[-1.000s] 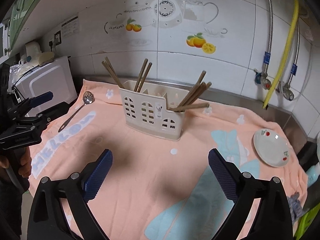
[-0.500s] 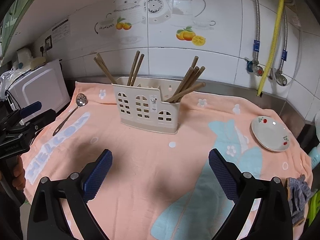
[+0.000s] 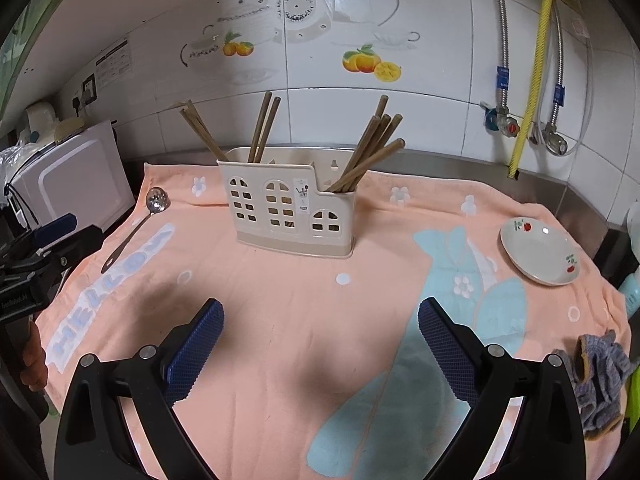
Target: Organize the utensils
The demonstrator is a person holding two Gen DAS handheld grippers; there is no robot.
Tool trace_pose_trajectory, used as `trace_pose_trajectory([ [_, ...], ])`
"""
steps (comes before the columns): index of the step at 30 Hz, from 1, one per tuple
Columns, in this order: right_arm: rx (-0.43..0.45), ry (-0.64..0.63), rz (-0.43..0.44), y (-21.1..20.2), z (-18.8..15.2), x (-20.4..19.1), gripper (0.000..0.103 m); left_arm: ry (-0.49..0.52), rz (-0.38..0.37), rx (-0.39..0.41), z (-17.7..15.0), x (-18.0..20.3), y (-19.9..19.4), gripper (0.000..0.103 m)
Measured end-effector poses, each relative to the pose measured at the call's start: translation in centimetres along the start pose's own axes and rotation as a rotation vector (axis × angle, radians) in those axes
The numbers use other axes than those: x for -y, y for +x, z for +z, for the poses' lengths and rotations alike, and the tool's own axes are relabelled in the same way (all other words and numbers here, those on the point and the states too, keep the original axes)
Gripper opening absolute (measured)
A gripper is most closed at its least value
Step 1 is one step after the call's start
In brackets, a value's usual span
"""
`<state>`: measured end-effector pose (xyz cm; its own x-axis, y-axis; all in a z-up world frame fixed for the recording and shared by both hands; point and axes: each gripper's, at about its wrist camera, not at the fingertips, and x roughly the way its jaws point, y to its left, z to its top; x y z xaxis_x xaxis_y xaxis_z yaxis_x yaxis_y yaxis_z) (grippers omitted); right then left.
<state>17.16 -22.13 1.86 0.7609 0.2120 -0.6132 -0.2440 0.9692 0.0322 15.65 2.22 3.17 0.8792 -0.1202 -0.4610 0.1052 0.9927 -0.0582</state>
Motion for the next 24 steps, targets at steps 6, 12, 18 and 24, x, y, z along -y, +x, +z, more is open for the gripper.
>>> trace_pose_trajectory([
  [6, 0.002, 0.012, 0.0, -0.1, -0.3, 0.2, 0.095, 0.004, 0.0, -0.021, -0.5, 0.2, 0.3, 0.098],
  [12, -0.001, 0.026, 0.003, 0.0, -0.5, 0.4, 0.095, 0.01, -0.005, -0.039, -0.9, 0.6, 0.6, 0.098],
  [18, -0.005, 0.025, 0.003, 0.2, -0.6, 0.4, 0.095, 0.018, -0.005, -0.053, -1.2, 0.9, 0.9, 0.098],
  [24, -0.013, 0.031, 0.001, 0.4, -0.8, 0.5, 0.095, 0.02, -0.004, -0.062, -1.5, 1.0, 1.0, 0.098],
])
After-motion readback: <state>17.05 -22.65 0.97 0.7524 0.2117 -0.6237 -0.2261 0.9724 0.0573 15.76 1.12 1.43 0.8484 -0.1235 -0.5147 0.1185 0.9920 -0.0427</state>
